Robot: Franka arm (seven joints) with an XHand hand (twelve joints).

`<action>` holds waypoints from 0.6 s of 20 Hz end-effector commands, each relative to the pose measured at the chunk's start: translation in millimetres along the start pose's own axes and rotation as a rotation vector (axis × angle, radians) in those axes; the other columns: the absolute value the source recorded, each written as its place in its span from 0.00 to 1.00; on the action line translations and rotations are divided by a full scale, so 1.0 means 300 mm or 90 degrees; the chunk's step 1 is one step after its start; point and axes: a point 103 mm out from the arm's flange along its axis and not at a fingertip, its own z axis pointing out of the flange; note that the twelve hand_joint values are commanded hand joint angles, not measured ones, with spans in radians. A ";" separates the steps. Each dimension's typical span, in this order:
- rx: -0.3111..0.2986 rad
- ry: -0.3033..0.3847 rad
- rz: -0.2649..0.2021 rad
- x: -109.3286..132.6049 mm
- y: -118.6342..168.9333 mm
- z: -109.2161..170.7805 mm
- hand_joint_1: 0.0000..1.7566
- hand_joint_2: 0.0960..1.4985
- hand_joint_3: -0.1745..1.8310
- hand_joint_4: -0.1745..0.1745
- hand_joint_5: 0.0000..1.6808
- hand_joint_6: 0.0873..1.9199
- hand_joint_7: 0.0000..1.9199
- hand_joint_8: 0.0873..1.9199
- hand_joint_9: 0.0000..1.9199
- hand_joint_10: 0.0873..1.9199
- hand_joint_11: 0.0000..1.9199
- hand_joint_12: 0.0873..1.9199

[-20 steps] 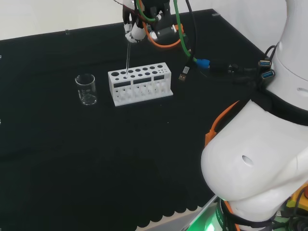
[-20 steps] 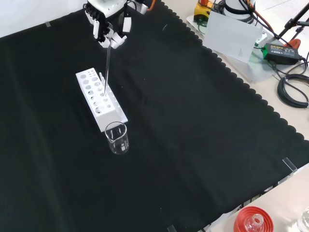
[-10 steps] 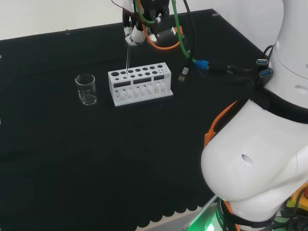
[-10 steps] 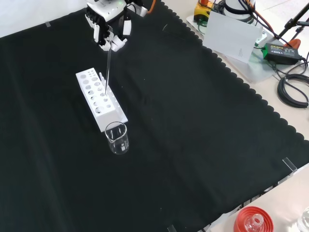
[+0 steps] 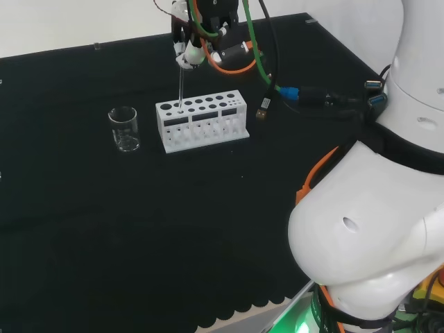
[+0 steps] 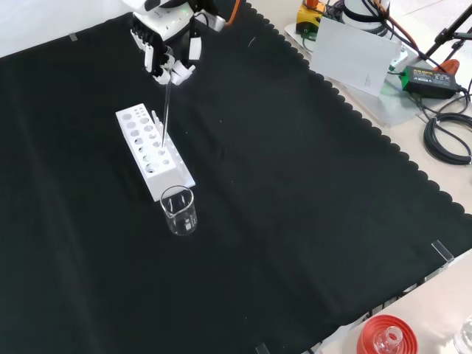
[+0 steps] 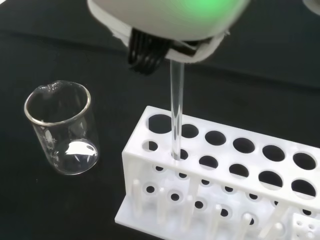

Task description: Put the glass rod back on the white test tube rack.

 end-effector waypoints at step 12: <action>0.032 -0.017 -0.027 -0.019 0.184 0.095 0.69 0.34 0.51 0.00 0.75 0.38 0.88 0.28 0.98 0.13 0.89 0.34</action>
